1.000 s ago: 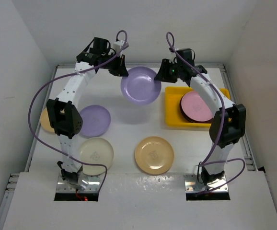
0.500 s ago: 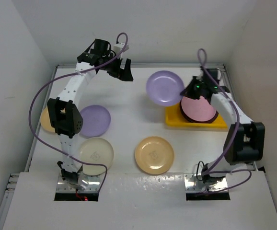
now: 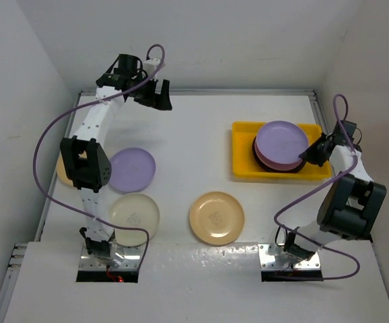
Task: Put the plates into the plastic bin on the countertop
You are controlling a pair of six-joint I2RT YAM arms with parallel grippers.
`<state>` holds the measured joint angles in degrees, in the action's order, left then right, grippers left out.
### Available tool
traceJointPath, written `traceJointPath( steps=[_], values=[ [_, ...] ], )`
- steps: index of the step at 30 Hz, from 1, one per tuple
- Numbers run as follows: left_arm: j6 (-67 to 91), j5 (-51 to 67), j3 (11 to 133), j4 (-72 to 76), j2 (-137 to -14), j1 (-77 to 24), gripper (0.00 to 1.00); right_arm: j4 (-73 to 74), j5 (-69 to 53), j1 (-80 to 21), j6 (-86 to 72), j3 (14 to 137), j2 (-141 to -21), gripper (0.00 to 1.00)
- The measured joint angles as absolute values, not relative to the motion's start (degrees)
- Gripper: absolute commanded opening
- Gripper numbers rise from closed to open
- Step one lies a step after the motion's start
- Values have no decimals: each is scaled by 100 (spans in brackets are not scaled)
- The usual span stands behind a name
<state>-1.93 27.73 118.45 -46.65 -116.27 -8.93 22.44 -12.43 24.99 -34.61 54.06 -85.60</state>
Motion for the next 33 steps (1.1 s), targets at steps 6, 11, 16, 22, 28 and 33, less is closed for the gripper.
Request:
traceJointPath(
  steps=[6, 11, 16, 22, 28, 33],
  values=[
    [-237, 2757, 11644, -4678, -11609, -904, 100, 2353, -1280, 2453, -3232, 5830, -9277, 76],
    [-283, 2753, 11518, -4681, -11524, -902, 100, 2773, -880, 2206, -2768, 6298, -9494, 83],
    [-416, 2587, 11257, -4672, -11111, -884, 100, 3098, -64, 1527, -2379, 6381, -8735, 85],
    [-628, 1986, 10318, -4598, -10068, -738, 100, 3559, -163, -711, -2263, 6549, -7537, 79],
    [-786, 1411, 9144, -4622, -9002, -375, 100, 3874, -467, -2585, -3011, 4786, -7555, 83],
    [-849, 1334, 8353, -4624, -8162, -84, 100, 4010, -353, -3205, -3538, 3669, -7636, 63]
  ],
)
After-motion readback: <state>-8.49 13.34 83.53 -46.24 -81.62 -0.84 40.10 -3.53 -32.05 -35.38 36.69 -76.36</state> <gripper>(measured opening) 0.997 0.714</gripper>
